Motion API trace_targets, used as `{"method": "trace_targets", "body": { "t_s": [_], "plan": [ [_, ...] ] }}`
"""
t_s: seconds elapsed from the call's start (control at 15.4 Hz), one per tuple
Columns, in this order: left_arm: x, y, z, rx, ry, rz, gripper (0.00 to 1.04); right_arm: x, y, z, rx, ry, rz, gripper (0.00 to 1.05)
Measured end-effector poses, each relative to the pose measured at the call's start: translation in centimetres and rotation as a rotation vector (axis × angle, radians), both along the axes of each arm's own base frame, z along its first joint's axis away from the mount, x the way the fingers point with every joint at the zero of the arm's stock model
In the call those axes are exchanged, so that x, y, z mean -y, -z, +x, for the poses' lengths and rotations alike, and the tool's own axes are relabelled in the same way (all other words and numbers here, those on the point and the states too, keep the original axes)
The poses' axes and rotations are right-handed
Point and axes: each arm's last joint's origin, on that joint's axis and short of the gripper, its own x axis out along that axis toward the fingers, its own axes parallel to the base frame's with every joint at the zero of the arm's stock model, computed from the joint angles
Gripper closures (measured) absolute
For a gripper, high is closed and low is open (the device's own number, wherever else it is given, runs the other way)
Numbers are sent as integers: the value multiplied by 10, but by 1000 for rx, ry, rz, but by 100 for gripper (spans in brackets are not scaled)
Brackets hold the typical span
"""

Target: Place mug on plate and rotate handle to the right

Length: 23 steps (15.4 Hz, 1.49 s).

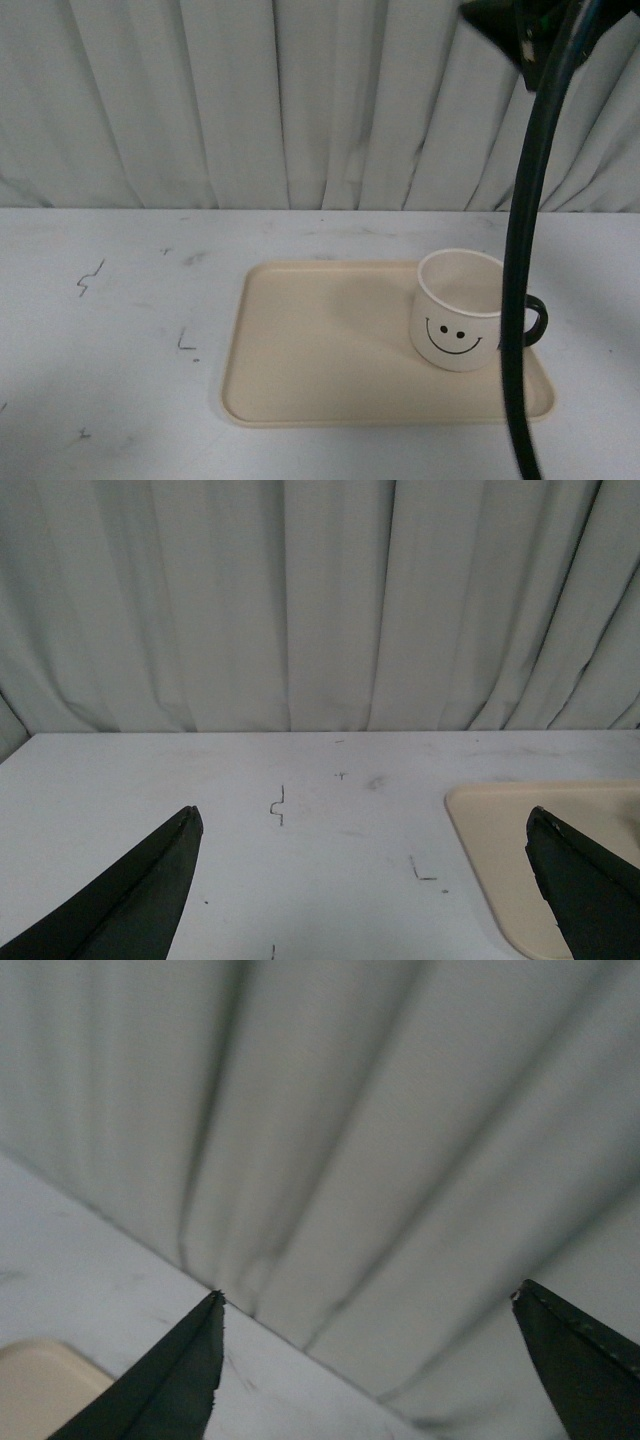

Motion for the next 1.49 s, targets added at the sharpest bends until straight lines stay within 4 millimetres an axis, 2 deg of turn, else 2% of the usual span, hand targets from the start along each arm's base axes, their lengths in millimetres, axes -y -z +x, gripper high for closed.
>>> {"method": "trace_targets", "body": {
  "t_s": [0.06,0.13,0.19,0.32,0.45,0.65,0.78,1.04,1.17,1.3,1.49],
  "plan": [
    [0,0,0,0,0,0,7,11,33,-21,-39,278,172,31],
    [0,0,0,1,0,0,7,22,51,-39,-62,404,266,42],
    [0,0,0,0,0,0,7,30,52,-53,-49,444,331,51],
    [0,0,0,0,0,0,7,41,39,-85,37,451,425,75],
    [0,0,0,0,0,0,7,47,64,-116,-44,449,417,103],
    [0,0,0,0,0,0,7,61,69,-154,-23,433,429,103],
    [0,0,0,0,0,0,7,68,76,-169,-36,467,426,103],
    [0,0,0,0,0,0,7,68,79,-186,16,452,438,103],
    [0,0,0,0,0,0,7,68,93,-198,-61,469,420,103],
    [0,0,0,0,0,0,7,68,86,-206,-20,459,430,103],
    [0,0,0,0,0,0,7,68,86,-216,-27,461,428,103]
  ]
}}
